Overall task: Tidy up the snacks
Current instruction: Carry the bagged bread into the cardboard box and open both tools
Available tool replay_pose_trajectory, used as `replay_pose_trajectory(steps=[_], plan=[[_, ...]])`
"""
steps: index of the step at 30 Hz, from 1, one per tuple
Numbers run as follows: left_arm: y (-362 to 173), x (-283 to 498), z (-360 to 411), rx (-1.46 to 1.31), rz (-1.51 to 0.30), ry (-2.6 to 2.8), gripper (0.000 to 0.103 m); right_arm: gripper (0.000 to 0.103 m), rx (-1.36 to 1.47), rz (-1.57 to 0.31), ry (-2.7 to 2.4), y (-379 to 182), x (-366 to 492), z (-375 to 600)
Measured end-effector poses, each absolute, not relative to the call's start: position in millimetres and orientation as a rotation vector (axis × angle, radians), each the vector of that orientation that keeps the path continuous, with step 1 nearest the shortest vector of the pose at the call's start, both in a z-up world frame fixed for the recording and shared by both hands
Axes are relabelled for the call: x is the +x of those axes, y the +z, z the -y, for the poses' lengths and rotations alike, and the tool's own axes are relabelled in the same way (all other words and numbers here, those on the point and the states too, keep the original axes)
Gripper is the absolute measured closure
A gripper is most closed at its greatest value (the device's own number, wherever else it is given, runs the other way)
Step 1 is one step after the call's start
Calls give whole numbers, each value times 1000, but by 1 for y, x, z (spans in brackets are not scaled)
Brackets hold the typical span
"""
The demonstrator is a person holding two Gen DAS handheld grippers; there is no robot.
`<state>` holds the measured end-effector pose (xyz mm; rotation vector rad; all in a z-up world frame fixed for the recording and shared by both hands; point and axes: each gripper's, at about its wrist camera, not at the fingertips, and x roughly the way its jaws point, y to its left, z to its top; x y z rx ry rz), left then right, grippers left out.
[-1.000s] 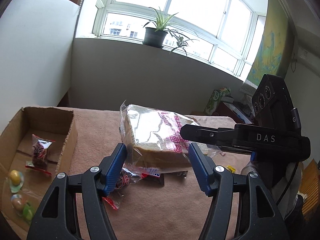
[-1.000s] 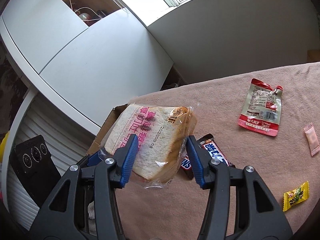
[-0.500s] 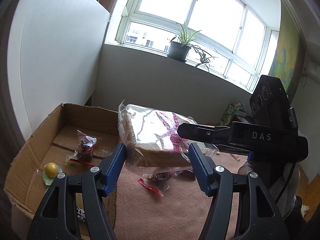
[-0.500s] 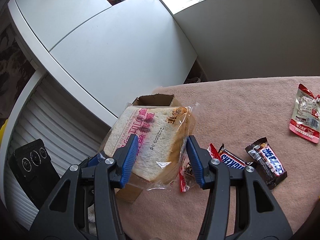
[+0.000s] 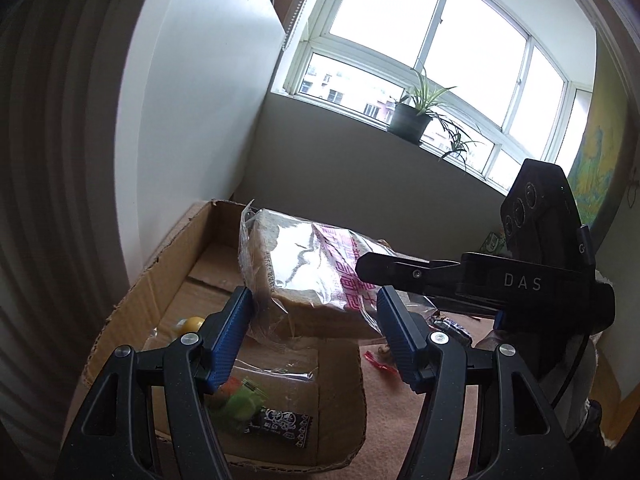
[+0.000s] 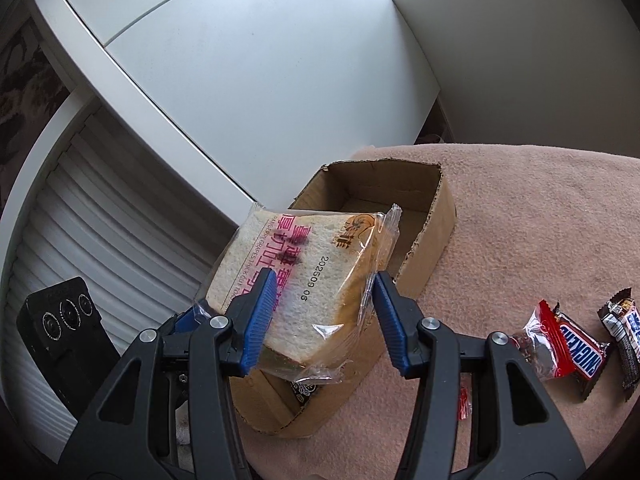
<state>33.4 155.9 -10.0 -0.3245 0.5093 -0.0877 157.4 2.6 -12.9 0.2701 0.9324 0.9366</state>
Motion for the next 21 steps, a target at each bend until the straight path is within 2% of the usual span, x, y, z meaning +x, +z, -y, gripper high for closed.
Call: replay_pose_trajectory(steps=[21], plan=[[-20, 29, -195, -352, -486, 81, 40, 51, 224, -951, 957, -30, 156, -31]])
